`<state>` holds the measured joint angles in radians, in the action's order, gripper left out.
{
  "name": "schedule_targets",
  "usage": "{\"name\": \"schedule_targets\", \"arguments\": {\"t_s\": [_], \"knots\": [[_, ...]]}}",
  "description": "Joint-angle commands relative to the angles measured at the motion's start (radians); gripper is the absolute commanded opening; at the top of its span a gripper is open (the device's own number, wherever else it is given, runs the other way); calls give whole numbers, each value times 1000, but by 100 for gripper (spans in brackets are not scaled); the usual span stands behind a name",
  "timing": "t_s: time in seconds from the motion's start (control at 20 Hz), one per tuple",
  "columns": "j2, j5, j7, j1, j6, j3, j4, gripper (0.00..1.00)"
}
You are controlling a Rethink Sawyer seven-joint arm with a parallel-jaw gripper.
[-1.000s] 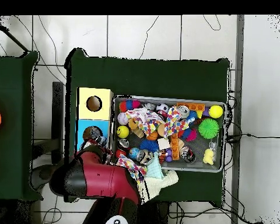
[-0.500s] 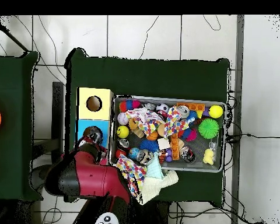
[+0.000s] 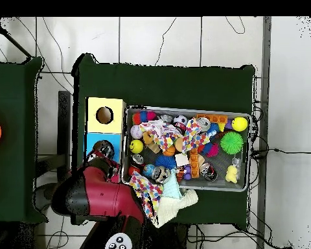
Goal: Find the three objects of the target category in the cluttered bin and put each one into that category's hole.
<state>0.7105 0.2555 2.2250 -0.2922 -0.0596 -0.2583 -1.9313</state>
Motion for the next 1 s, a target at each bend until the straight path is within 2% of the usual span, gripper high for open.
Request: {"name": "schedule_targets", "arguments": {"t_s": [0.05,0.1,0.15,0.65,0.9,1.0], "knots": [[-49,33,154,21,6,27,51,0],[-52,40,158,9,-7,12,54,0],[-59,40,156,-5,-6,-6,62,100],[-75,70,175,-69,-81,-79,92,100],[-21,77,177,33,-87,57,35,100],[-8,80,182,39,-89,62,22,100]]}}
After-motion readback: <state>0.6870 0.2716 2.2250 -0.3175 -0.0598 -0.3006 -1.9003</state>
